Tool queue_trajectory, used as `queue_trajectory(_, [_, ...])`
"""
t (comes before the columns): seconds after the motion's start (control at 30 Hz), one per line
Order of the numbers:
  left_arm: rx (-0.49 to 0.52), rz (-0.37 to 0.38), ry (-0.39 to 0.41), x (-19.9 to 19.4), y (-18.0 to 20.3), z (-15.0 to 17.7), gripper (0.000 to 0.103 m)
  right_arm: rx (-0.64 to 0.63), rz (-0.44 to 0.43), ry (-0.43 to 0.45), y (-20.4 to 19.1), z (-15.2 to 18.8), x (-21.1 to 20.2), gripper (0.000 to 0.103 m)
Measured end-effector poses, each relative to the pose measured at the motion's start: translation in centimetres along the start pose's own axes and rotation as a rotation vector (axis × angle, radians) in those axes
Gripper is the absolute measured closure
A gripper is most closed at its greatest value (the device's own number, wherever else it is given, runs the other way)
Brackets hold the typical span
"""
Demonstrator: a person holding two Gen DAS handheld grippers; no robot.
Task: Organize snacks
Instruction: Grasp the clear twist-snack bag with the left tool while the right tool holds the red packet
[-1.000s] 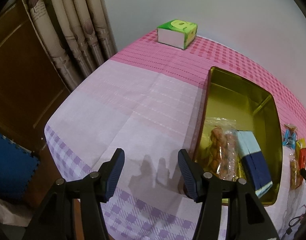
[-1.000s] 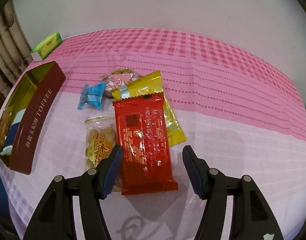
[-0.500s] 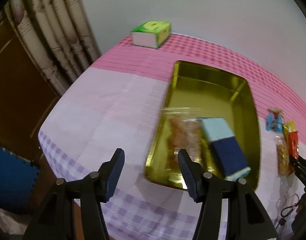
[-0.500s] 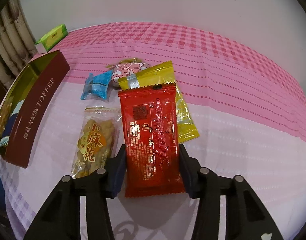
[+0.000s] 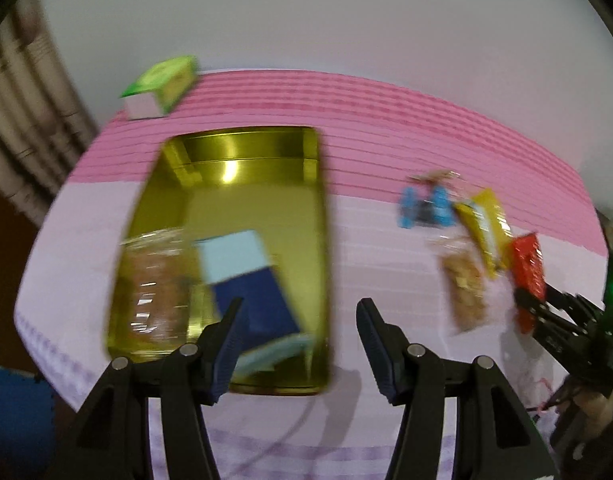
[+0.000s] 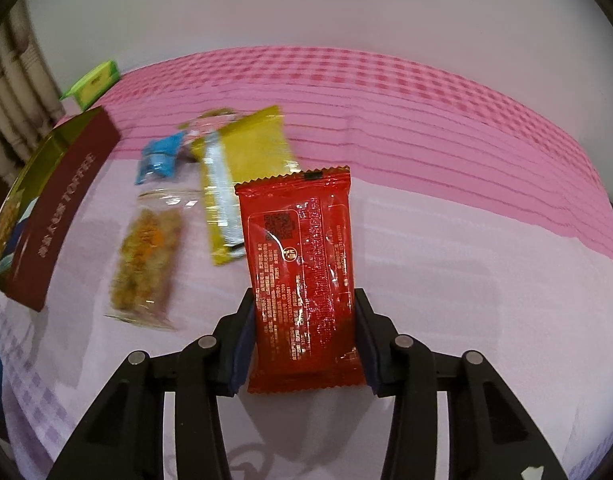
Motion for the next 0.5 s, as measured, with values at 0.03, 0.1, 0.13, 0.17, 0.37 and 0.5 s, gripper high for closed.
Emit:
queue_trajectory(0.03, [0.014,0.014,-0.008,0.3,0.9,0.0,0.046,0.012,0.007,0.005,0.6,0.1,0.0,0.062])
queue_trajectory(0.1, [0.033,0.055,-0.028,1.0,2.9,-0.2,0.046,0.033,0.029,0.019,1.8,0.2,-0.1,0.062])
queue_trajectory(0.13, [0.036,0.074,-0.040,1.4,3.6,-0.2,0.046,0.040,0.041,0.026,2.3,0.2,-0.1,0.062])
queue_trajectory(0.17, [0.036,0.096,-0.052,1.9,4.3,-0.2,0.046,0.050,0.051,0.035,2.8,0.2,0.0,0.062])
queue_trajectory(0.37, [0.028,0.205,-0.088,4.0,8.1,-1.0,0.046,0.067,0.084,0.083,4.5,0.1,0.3,0.062])
queue_trajectory(0.5, [0.038,0.233,-0.102,5.0,10.0,-1.4,0.040,0.065,0.083,0.097,4.6,0.2,0.2,0.062])
Point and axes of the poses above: each gripper's, at about its wrist camera, not at the fingertips, and x roughly the way its jaws point, y to its right, z to its underside, the point moved 1 cm from there along x, roughly the way its jaws point, and after that the axes turned 3 degrees about y, right-handed, at the moved point
